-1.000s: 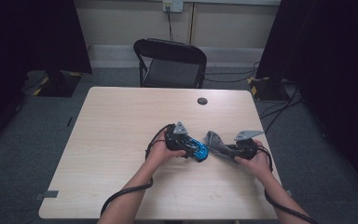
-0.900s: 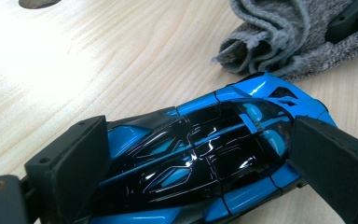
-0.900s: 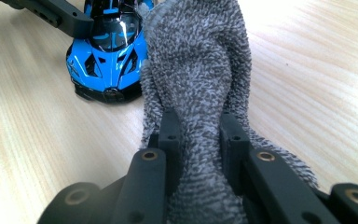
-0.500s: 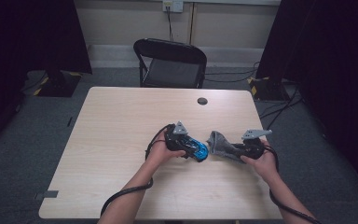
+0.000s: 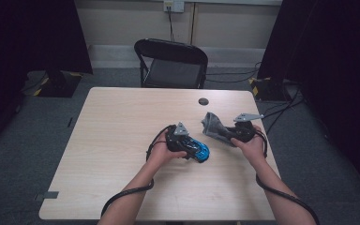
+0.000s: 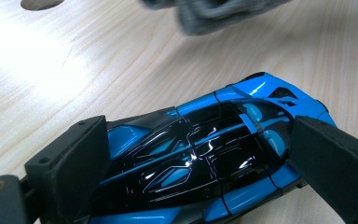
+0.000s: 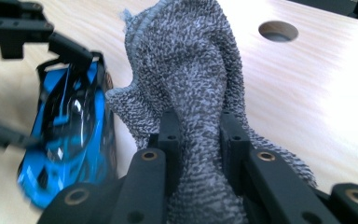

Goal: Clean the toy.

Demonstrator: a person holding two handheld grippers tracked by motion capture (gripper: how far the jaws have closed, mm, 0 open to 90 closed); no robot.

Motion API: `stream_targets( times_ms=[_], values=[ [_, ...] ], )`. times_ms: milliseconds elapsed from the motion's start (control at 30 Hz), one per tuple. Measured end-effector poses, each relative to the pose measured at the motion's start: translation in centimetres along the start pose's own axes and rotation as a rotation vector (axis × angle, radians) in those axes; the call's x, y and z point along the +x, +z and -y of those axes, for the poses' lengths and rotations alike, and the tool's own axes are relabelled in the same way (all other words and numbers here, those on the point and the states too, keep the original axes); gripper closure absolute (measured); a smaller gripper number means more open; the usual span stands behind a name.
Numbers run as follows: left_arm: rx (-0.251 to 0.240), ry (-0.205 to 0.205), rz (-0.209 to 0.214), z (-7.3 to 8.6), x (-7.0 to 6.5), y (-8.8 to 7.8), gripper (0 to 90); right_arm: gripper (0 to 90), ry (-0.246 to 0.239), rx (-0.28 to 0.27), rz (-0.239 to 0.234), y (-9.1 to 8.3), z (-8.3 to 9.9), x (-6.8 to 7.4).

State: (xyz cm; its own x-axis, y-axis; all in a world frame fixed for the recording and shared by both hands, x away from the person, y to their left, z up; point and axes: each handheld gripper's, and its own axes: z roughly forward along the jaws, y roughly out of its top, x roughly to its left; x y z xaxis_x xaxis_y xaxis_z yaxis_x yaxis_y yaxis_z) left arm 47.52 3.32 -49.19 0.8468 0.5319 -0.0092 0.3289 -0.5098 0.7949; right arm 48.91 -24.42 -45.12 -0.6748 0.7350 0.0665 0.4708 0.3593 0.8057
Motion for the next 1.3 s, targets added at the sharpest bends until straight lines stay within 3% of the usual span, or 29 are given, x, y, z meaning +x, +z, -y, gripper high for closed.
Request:
stream_targets(
  times_ms=[167,400,800,1033,1300],
  values=[
    [-0.005,0.0,0.002,0.0,0.0,0.0,4.9,75.2,-0.022,0.012,0.015,2.2,-1.4,0.7],
    [-0.009,0.0,0.002,0.1,0.0,0.0,5.0,75.1,0.0,0.02,0.025,5.4,-2.5,1.3],
    [-0.019,0.0,0.003,0.2,0.0,0.0,4.9,75.1,-0.028,0.034,0.039,9.6,-3.0,3.6],
    [-0.02,-0.003,0.003,0.2,0.0,0.0,4.9,75.0,-0.058,0.043,-0.027,10.6,-2.7,4.8],
    [-0.015,-0.004,0.004,0.2,0.0,0.0,4.9,75.2,-0.084,0.038,-0.061,10.6,-1.9,4.8]
  ],
)
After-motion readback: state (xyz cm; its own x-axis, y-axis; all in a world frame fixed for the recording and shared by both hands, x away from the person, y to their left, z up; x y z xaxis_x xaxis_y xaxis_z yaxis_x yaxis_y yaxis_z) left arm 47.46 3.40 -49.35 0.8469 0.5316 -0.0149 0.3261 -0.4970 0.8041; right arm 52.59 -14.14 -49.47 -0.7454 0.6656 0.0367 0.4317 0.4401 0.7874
